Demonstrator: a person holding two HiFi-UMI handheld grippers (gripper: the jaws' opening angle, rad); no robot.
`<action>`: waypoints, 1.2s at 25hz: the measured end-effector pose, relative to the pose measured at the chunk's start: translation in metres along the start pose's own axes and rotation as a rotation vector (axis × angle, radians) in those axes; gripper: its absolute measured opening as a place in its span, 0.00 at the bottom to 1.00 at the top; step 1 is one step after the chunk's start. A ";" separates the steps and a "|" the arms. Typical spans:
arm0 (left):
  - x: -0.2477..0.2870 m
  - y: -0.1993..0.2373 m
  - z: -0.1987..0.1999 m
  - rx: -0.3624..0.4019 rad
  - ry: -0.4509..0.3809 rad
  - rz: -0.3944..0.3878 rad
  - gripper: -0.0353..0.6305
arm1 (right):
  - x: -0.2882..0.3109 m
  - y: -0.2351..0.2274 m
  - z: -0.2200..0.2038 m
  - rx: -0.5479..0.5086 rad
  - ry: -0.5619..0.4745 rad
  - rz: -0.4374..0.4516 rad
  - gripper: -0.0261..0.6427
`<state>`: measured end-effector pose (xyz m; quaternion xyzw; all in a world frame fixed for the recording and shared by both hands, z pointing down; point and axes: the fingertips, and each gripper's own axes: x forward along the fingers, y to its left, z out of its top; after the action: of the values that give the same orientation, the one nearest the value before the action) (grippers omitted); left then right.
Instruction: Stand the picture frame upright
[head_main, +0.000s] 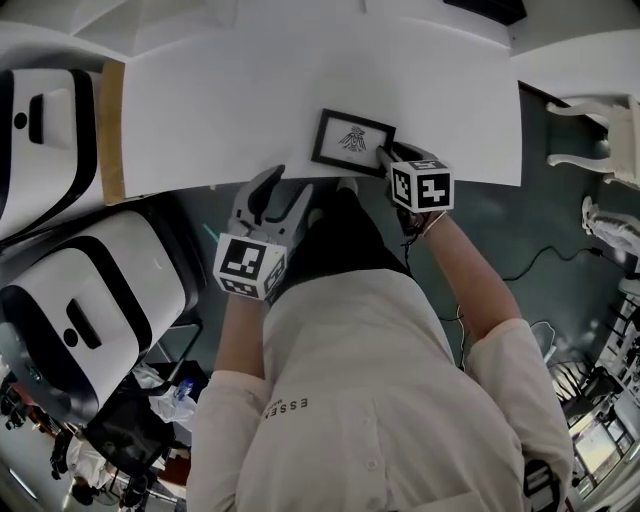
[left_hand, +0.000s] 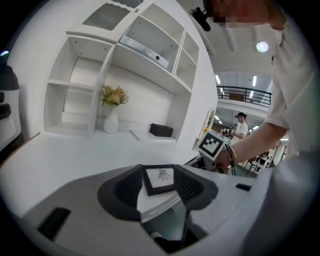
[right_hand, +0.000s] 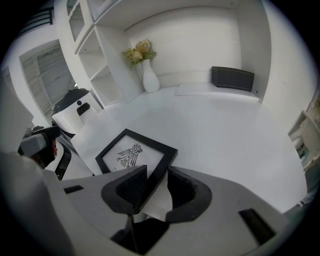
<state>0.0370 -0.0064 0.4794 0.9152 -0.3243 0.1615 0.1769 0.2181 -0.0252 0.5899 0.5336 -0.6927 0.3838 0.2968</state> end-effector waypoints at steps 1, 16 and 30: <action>-0.003 -0.002 -0.007 -0.015 0.006 -0.005 0.34 | -0.001 0.002 -0.002 -0.013 -0.006 0.008 0.25; 0.018 -0.020 -0.089 -0.553 0.048 -0.032 0.34 | -0.012 0.001 -0.023 -0.263 0.098 0.132 0.25; 0.085 -0.038 -0.118 -1.013 0.112 -0.150 0.34 | -0.018 -0.005 -0.028 -0.420 0.127 0.243 0.25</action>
<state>0.1030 0.0259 0.6105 0.7253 -0.2853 0.0195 0.6262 0.2275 0.0072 0.5913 0.3479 -0.7962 0.2970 0.3959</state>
